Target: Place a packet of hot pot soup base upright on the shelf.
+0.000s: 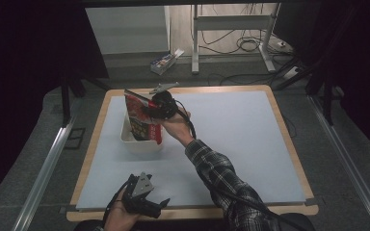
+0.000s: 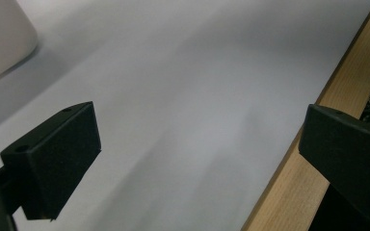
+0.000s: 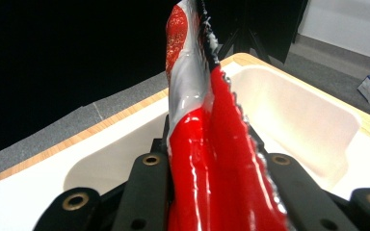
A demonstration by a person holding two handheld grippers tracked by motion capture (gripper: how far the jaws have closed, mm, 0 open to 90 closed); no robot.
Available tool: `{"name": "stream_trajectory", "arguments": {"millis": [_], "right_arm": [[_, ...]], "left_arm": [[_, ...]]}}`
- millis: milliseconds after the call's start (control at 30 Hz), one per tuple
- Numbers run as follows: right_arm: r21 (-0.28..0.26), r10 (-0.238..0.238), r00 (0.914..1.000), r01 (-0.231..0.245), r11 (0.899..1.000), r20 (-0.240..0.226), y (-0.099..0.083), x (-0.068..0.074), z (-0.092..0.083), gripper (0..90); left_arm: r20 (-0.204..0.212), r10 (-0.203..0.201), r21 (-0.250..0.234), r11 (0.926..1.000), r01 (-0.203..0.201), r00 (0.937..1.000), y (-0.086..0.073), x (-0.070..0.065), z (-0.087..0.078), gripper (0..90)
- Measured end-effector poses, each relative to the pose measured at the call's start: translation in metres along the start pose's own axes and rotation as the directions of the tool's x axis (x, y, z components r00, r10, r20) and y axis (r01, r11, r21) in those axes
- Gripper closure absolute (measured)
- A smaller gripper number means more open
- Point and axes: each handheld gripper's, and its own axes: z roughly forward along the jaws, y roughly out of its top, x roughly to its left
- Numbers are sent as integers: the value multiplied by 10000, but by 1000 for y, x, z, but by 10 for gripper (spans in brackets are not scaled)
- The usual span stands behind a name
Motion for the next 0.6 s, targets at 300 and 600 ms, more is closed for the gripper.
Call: {"name": "stream_trajectory", "arguments": {"millis": [300, 600], "right_arm": [[530, -451, 9989, 459, 9975, -163, 6, -1, -4, 316], [774, -603, 9969, 642, 9949, -513, 13, -3, -16, 108]], "left_arm": [[-30, 15, -327, 9995, -16, 10000, -1, 1, -2, 7], [198, -232, -533, 9983, 243, 9995, 0, 3, -2, 5]]}}
